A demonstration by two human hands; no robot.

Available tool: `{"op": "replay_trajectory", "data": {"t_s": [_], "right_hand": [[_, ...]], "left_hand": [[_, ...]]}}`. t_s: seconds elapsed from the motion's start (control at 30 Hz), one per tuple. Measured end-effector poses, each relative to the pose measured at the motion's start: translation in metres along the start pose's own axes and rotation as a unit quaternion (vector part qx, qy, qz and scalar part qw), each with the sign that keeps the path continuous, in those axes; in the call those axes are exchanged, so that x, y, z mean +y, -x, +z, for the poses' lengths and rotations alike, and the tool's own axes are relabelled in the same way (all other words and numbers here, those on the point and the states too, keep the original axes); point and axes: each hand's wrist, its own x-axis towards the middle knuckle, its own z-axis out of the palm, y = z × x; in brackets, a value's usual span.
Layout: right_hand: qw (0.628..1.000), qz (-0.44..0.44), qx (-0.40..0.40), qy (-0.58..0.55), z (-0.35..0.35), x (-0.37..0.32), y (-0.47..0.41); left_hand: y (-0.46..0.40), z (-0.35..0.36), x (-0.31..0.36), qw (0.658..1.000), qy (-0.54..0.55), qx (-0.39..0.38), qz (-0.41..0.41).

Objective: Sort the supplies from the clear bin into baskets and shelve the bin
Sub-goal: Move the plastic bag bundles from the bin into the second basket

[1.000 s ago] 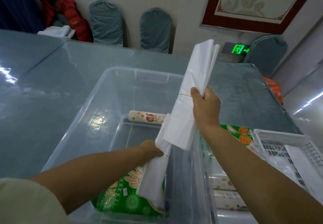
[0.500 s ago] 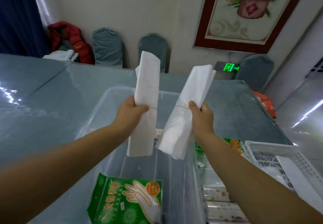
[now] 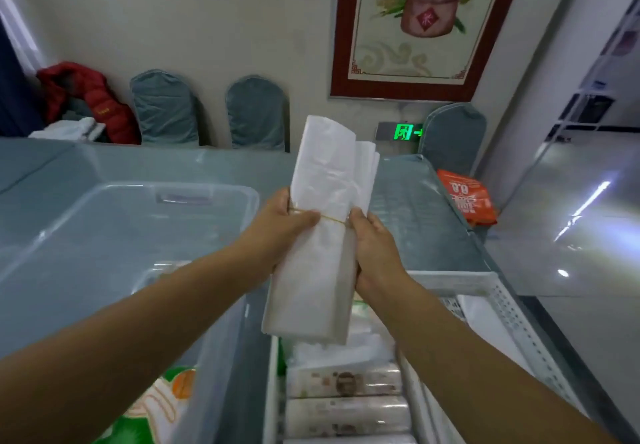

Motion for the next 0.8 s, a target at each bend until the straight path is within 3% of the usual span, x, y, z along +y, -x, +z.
{"op": "replay_trajectory", "data": {"t_s": [0.2,0.37,0.5,0.63,0.7,0.8], "right_hand": [[0.998,0.053,0.024,0.015,-0.149,-0.032,-0.013],[0.993,0.076,0.06,0.071,-0.268,-0.046,-0.012],[0.966,0.081,0.139,0.202,-0.35,-0.061,-0.005],[0.951,0.07,0.195,0.229,-0.404,-0.068,0.008],[0.943,0.064,0.223,0.238,-0.42,-0.068,0.013],[0.937,0.057,0.254,0.232,-0.435,-0.062,0.022]], "left_hand": [[-0.007,0.165,-0.025,0.998,0.009,-0.056,-0.03],[-0.011,0.277,-0.059,0.989,-0.018,-0.086,-0.116],[0.002,0.327,-0.107,0.971,0.006,-0.11,-0.211],[0.022,0.359,-0.157,0.934,-0.085,-0.191,-0.291],[0.027,0.376,-0.172,0.921,-0.148,-0.215,-0.29],[0.025,0.398,-0.183,0.919,-0.215,-0.178,-0.278]]}}
